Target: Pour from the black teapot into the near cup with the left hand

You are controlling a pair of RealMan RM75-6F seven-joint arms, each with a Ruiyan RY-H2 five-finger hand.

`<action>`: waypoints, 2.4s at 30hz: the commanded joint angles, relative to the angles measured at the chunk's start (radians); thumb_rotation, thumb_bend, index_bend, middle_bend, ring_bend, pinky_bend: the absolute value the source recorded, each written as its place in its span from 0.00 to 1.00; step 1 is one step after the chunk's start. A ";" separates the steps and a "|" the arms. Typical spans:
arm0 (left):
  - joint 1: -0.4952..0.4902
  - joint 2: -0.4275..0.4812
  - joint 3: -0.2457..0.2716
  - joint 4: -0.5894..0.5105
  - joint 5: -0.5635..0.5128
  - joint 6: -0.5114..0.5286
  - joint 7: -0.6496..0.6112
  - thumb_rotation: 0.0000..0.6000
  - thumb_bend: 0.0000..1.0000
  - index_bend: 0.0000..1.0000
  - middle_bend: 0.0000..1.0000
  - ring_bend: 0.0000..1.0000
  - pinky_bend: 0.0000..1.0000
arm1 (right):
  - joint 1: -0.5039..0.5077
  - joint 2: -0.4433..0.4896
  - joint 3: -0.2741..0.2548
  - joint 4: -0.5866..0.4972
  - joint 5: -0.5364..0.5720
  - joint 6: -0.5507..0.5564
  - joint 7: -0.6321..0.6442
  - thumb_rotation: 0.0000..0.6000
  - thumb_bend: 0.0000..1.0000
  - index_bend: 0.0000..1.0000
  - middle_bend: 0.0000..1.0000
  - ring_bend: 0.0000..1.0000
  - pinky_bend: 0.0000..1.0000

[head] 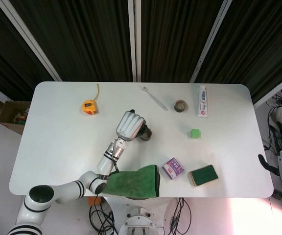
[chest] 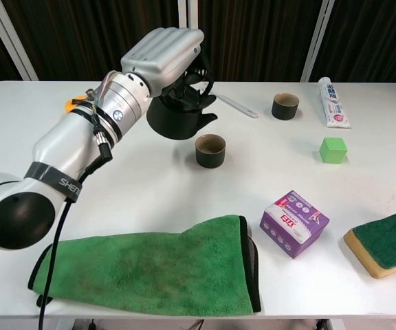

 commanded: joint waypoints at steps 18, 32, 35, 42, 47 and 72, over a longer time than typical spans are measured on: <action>-0.016 -0.023 0.024 0.065 0.039 0.038 0.015 1.00 0.28 1.00 1.00 1.00 0.61 | 0.002 -0.006 -0.001 0.008 0.002 -0.004 -0.002 1.00 0.22 0.00 0.00 0.00 0.00; -0.020 -0.029 0.031 0.086 0.050 0.051 0.015 1.00 0.28 1.00 1.00 1.00 0.61 | 0.003 -0.009 -0.003 0.009 0.001 -0.005 -0.006 1.00 0.22 0.00 0.00 0.00 0.00; -0.020 -0.029 0.031 0.088 0.051 0.053 0.014 1.00 0.28 1.00 1.00 1.00 0.61 | 0.004 -0.009 -0.003 0.008 0.000 -0.005 -0.006 1.00 0.22 0.00 0.00 0.00 0.00; -0.019 -0.028 0.037 0.094 0.058 0.059 0.022 1.00 0.28 1.00 1.00 1.00 0.61 | 0.004 -0.010 -0.004 0.008 0.000 -0.007 -0.007 1.00 0.22 0.00 0.00 0.00 0.00; -0.019 -0.027 0.041 0.099 0.062 0.063 0.027 1.00 0.28 1.00 1.00 1.00 0.61 | 0.004 -0.009 -0.004 0.008 0.000 -0.006 -0.008 1.00 0.22 0.00 0.00 0.00 0.00; -0.019 -0.027 0.068 0.139 0.095 0.084 0.041 1.00 0.28 1.00 1.00 1.00 0.61 | 0.004 -0.007 -0.004 0.003 0.002 -0.006 -0.016 1.00 0.22 0.00 0.00 0.00 0.00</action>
